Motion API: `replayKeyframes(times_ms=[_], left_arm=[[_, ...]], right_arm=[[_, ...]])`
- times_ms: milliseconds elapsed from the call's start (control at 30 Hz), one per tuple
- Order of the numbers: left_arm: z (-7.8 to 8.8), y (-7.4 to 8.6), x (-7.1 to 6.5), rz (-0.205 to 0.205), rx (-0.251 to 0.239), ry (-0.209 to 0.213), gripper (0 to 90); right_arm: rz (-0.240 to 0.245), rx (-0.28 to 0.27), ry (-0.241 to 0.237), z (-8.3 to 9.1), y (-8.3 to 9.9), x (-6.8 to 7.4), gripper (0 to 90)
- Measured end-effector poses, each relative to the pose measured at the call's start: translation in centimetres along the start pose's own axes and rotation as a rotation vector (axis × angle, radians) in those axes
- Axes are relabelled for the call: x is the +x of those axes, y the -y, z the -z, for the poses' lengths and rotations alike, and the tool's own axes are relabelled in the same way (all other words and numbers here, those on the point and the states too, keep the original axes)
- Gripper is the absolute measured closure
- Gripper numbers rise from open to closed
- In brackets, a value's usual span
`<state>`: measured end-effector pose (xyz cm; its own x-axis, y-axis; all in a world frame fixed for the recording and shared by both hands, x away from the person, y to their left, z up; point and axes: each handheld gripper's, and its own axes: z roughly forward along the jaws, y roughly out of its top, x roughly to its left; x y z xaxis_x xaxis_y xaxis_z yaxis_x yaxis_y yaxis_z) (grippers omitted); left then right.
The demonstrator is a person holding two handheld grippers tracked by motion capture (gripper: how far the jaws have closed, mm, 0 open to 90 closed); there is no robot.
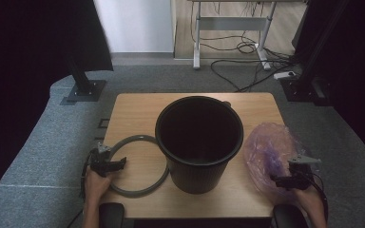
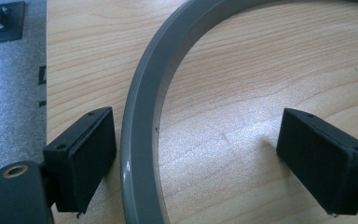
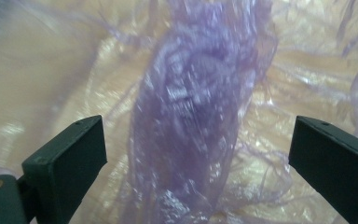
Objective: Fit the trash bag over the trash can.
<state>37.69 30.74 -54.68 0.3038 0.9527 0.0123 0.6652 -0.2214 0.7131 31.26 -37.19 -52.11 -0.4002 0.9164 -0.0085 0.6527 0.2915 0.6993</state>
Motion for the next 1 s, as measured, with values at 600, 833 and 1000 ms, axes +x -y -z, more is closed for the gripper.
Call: replayKeyframes(times_ms=[600,833,1000], left_arm=[[0.0,0.0,-0.1,0.008,0.002,-0.007,11.5],[0.0,0.0,-0.2,0.01,0.002,-0.009,11.2],[-0.1,0.0,-0.3,0.014,0.002,-0.014,10.6]], right_arm=[[0.042,0.134,-0.052,-2.3,-6.8,-1.4,2.7],[0.059,0.278,-0.033,-5.9,-7.0,-2.0,2.7],[0.011,0.342,-0.032,-7.2,-6.1,-2.4,15.0]])
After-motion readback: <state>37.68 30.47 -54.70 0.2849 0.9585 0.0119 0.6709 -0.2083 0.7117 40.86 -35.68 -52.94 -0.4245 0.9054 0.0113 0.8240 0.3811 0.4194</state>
